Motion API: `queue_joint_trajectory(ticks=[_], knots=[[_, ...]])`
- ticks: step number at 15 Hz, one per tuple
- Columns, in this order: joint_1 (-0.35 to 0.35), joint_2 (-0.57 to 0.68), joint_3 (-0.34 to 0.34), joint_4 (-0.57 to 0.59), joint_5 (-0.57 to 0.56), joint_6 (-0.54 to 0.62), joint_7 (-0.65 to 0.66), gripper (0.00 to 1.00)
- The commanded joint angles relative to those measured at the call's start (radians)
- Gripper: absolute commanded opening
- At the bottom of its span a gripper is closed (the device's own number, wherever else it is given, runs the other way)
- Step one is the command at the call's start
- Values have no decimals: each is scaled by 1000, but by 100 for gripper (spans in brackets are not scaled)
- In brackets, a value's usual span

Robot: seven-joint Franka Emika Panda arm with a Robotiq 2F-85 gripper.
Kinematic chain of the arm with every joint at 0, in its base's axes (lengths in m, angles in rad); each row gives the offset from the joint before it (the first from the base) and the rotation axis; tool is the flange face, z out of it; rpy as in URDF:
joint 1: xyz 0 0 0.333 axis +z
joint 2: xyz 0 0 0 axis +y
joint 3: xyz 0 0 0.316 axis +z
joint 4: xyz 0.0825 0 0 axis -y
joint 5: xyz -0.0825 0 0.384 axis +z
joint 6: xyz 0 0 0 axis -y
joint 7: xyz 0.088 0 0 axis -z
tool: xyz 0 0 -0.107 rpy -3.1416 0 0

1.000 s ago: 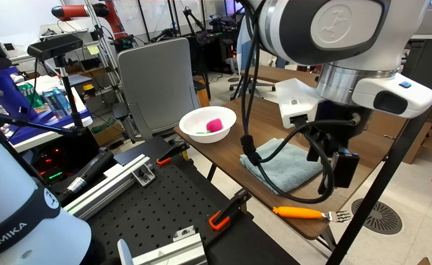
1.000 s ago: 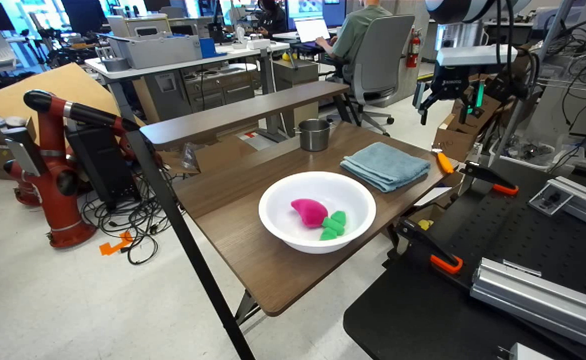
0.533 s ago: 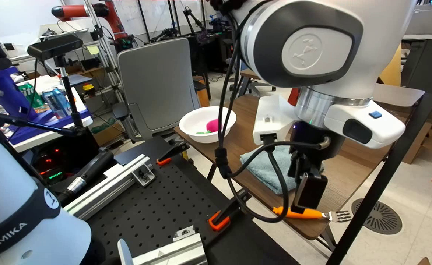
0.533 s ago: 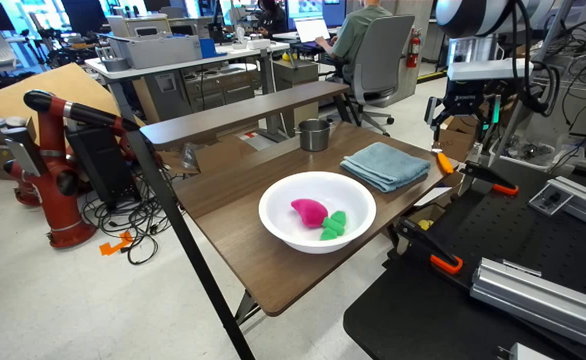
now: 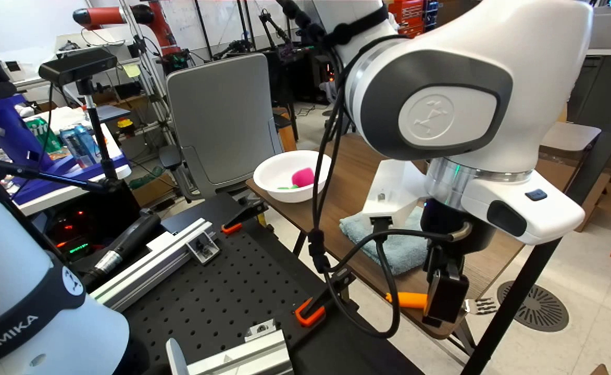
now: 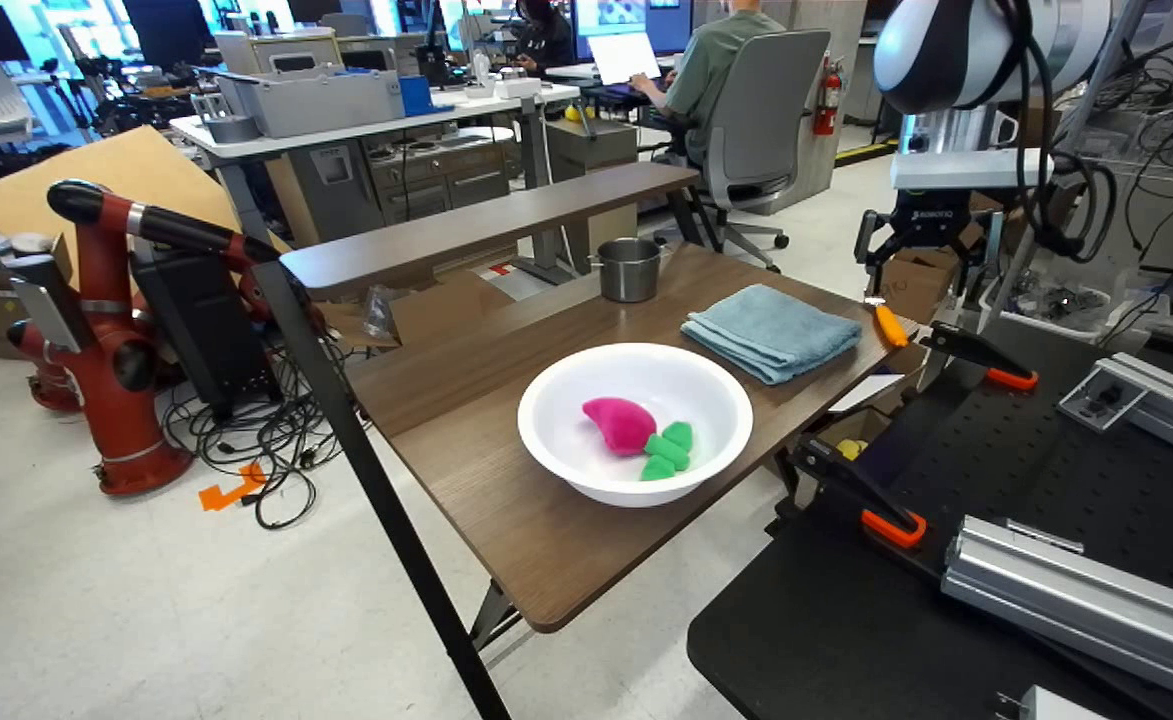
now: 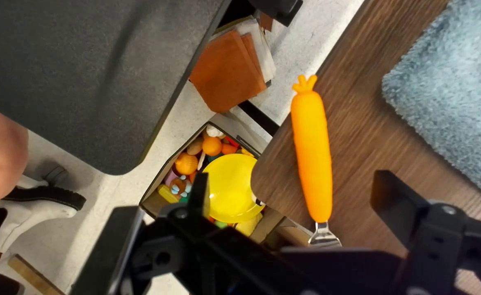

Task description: Move the fork to the left side of the table

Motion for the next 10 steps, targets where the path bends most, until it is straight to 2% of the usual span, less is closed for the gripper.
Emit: queue_joint_trajectory(ticks=[1,5,10], knots=[[19,60,-6,27,15,82,41,100],[41,124,-12,58,17,144,77,100],[58,164,-16,81,12,156,81,100]])
